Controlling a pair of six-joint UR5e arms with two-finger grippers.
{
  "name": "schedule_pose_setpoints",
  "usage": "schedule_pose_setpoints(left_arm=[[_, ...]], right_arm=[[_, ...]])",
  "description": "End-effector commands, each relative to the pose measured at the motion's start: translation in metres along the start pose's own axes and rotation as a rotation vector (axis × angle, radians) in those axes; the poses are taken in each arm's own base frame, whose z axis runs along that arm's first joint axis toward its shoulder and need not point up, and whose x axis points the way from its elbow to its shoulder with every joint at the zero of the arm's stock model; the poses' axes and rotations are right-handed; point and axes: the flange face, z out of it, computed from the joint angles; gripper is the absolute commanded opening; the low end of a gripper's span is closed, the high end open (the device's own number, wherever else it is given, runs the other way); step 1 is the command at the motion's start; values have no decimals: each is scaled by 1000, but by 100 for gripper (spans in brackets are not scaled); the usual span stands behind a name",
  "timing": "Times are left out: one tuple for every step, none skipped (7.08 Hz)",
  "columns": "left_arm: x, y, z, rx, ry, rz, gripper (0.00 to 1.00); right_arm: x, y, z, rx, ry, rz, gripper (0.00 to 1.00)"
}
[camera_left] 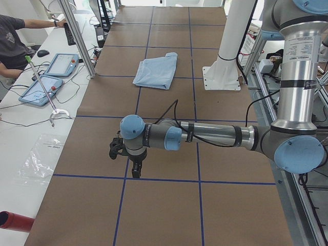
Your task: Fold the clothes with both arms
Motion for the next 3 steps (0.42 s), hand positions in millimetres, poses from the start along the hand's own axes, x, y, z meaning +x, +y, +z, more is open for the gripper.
schedule_pose_setpoints(left_arm=[[0, -1, 0, 1, 0, 1, 100], [1, -1, -1, 2, 0, 2, 100], [2, -2, -1, 3, 0, 3, 100]], right_arm=[[0, 0, 0, 1, 0, -1, 100], [-1, -1, -1, 2, 0, -2, 100], [-2, -1, -2, 3, 0, -3, 100]])
